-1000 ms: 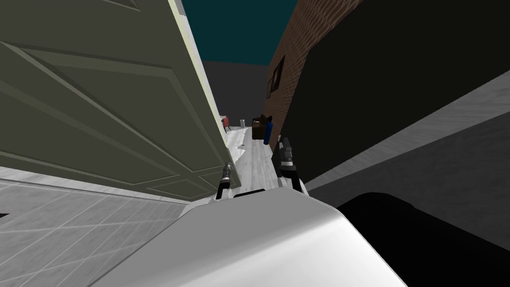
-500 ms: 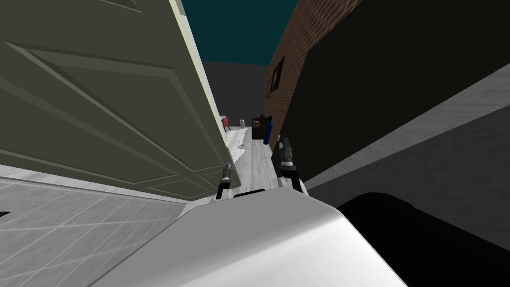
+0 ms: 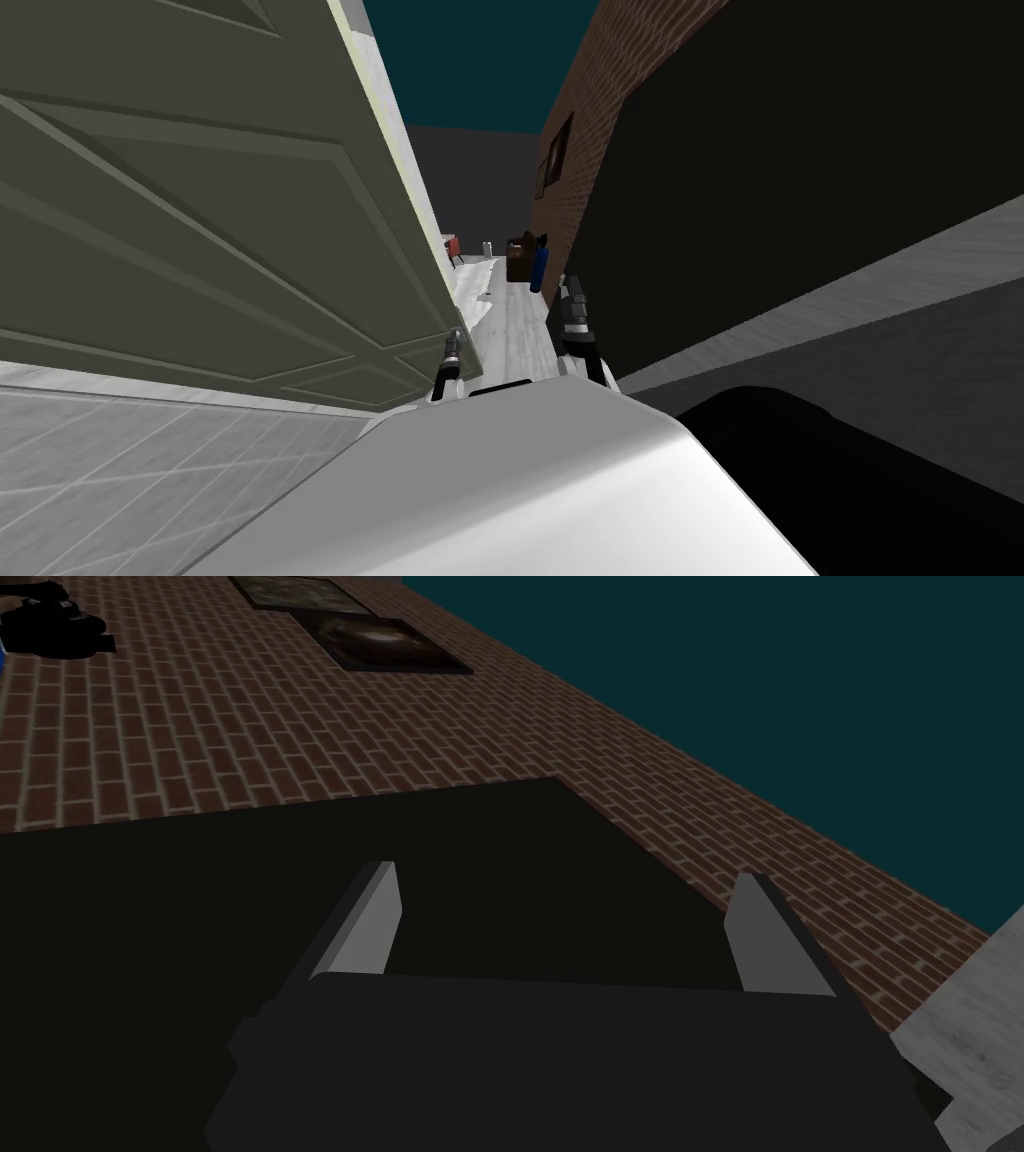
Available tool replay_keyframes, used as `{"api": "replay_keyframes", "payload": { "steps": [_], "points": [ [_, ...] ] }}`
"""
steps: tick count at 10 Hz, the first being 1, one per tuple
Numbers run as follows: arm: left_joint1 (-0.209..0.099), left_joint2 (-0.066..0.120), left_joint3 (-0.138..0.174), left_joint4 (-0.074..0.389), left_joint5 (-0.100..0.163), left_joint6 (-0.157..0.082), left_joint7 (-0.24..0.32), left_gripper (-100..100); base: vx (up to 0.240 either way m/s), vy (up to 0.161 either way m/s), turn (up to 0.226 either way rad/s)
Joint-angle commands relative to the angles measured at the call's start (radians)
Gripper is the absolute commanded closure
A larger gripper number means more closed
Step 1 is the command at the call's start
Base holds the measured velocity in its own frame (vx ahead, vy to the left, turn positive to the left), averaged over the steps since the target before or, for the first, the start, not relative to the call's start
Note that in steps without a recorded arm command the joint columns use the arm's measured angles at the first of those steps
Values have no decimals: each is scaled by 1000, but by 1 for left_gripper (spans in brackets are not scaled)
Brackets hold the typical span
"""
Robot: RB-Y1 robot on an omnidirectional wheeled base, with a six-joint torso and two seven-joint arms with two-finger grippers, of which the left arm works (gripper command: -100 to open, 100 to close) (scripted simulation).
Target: Push the door open
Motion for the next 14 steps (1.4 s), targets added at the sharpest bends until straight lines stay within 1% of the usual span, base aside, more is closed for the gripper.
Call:
{"api": "replay_keyframes", "payload": {
  "steps": [1,2,3,4,6,8,9,11,13,14],
  "points": [
    [11,13,12,-28,5,2,-2,100,143,-32,7],
    [10,20,29,-26,15,2,-7,100,183,-34,34],
    [10,24,38,-25,20,2,-10,100,210,-36,68],
    [10,24,38,-25,20,2,-10,100,135,-33,39],
    [9,32,64,-22,35,1,-16,100,162,-44,52],
    [9,32,64,-22,35,1,-16,100,106,-32,13],
    [8,37,86,-20,48,1,-22,100,161,-15,99],
    [8,38,92,-19,51,1,-24,100,150,-30,45],
    [7,43,121,-16,68,0,-31,100,160,-19,87],
    [27,31,110,-50,65,17,-38,-100,-6,-82,95]
  ]
}}
